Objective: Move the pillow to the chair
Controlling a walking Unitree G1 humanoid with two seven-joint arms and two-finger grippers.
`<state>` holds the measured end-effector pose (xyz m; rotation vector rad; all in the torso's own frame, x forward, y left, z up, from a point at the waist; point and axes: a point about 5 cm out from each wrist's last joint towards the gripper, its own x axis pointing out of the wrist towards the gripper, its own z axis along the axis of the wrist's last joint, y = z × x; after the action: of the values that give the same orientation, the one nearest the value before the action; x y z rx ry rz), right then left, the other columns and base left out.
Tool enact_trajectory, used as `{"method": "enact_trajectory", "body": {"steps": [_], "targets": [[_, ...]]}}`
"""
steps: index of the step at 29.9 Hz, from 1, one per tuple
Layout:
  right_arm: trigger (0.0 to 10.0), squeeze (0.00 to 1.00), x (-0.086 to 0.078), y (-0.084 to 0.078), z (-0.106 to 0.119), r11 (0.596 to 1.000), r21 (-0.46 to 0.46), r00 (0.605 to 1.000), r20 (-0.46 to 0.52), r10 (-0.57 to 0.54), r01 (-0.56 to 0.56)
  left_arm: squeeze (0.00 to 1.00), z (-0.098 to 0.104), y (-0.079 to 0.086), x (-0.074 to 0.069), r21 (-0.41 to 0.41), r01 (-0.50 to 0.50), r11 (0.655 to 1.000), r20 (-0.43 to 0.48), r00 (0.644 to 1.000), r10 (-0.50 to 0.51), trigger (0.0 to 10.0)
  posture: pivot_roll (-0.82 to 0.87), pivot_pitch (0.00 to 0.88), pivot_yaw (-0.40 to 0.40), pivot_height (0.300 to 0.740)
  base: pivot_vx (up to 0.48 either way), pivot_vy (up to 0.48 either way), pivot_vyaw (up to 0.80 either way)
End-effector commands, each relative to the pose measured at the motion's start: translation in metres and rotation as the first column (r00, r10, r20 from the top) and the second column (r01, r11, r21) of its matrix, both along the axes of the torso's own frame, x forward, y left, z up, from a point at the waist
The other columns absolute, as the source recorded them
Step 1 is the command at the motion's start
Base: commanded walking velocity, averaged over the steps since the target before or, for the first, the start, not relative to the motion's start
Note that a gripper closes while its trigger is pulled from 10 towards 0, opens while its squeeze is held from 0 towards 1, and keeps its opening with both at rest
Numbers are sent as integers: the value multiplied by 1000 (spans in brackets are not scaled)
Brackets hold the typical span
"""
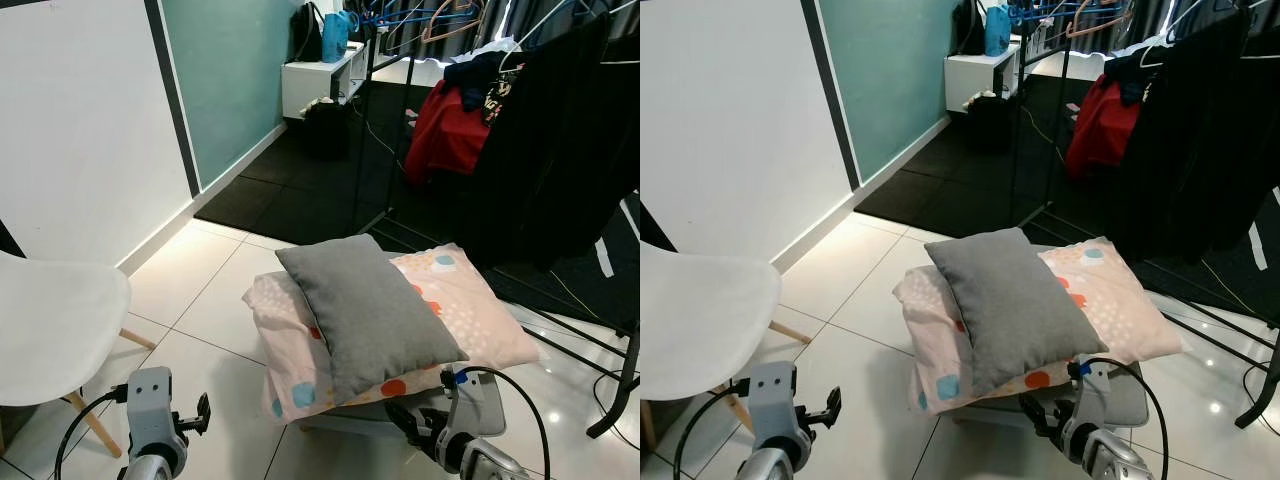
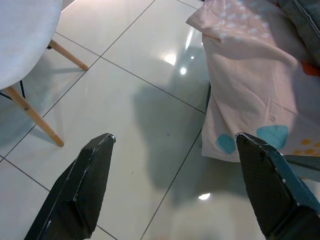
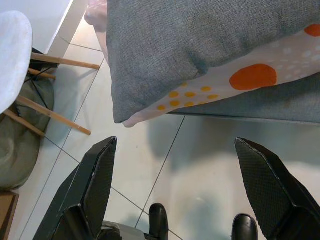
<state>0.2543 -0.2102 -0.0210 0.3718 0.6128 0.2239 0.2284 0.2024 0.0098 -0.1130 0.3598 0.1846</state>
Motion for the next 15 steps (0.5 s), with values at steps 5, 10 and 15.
{"method": "enact_trajectory", "body": {"steps": [5, 10, 15], "targets": [[10000, 0, -2, -1, -2, 1000, 0, 1000, -11, -11, 11, 0, -2, 2, -3, 0, -5, 1000, -14, 1000, 5, 10000, -79, 42, -6, 740, 0, 0, 0], [10000, 0, -2, 0, -3, 1000, -1, 1000, -11, -12, 12, 0, -1, 2, -3, -2, -7, 1000, -13, 1000, 7, 10000, -78, 42, -8, 740, 0, 0, 0], [10000, 0, -2, -1, -3, 1000, -2, 1000, -12, -12, 12, 0, -1, 2, -3, -3, -6, 1000, -12, 1000, 6, 10000, -79, 47, -8, 740, 0, 0, 0]]}}
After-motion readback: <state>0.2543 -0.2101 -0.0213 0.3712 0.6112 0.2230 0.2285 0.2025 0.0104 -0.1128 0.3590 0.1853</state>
